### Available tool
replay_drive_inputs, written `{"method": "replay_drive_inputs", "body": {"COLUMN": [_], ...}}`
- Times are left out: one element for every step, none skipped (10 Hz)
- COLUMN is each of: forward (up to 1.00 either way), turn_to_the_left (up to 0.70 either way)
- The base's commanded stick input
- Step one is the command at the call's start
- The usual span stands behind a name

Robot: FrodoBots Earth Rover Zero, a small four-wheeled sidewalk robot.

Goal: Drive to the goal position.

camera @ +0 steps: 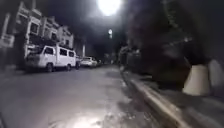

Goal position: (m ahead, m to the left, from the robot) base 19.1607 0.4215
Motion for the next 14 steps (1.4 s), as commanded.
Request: {"method": "replay_drive_inputs", "body": {"forward": [0.7,0.7,0.7,0.7,0.7,0.7,0.7,0.7,0.7,0.7,0.7,0.7,0.7,0.7], "turn_to_the_left": [0.0,0.0,0.0,0.0,0.0,0.0,0.0,0.0,0.0,0.0,0.0,0.0,0.0,0.0]}}
